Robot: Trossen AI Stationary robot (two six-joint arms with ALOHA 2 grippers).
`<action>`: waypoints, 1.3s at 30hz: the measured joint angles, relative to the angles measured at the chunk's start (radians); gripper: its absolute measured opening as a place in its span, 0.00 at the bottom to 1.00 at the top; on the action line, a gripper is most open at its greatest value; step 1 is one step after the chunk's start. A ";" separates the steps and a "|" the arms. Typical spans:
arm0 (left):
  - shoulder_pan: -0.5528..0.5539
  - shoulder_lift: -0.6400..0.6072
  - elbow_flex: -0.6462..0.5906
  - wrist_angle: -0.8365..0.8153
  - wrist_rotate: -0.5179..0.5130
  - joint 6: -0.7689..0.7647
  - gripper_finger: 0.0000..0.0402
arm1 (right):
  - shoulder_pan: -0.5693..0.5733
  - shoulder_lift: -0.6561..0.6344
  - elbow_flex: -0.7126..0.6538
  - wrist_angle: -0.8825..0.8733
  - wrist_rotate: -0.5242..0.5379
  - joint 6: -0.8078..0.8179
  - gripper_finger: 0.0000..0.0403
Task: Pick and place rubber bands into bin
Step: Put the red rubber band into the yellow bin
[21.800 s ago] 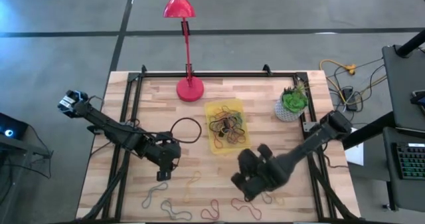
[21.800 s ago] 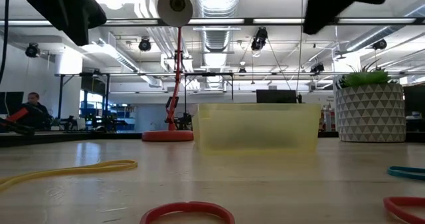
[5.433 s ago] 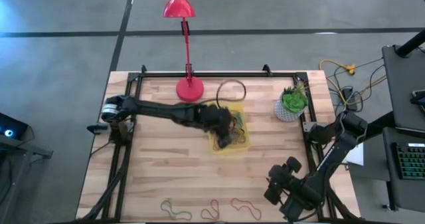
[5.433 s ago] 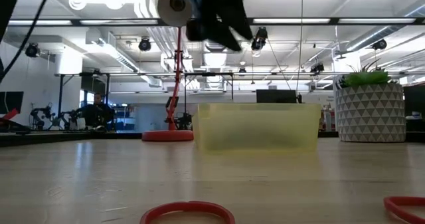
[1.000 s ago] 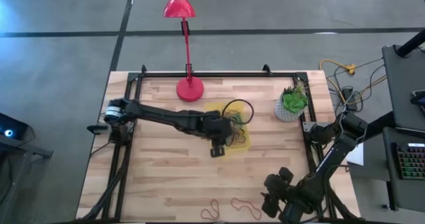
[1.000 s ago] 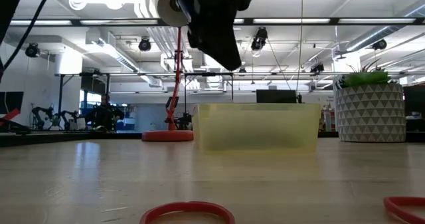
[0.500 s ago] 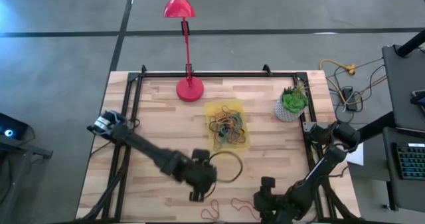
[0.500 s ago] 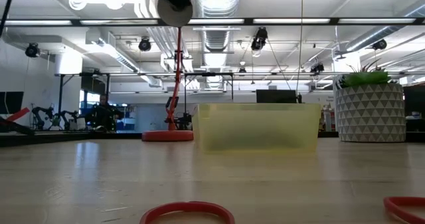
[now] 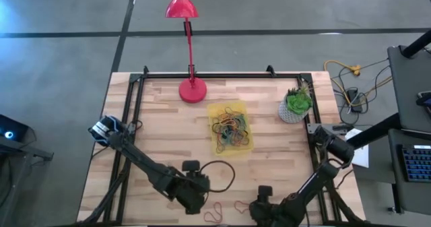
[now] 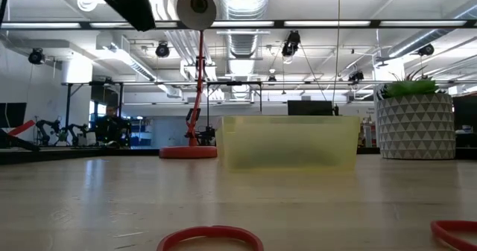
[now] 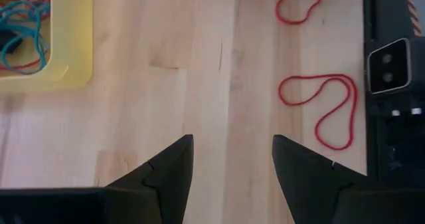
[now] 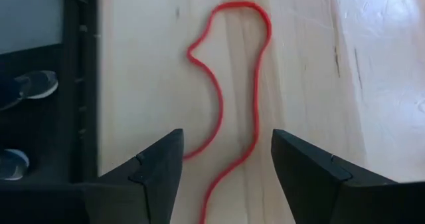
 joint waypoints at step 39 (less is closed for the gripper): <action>-0.014 0.000 -0.015 0.008 0.001 -0.027 0.47 | -0.151 0.049 0.012 0.081 -0.074 0.059 0.02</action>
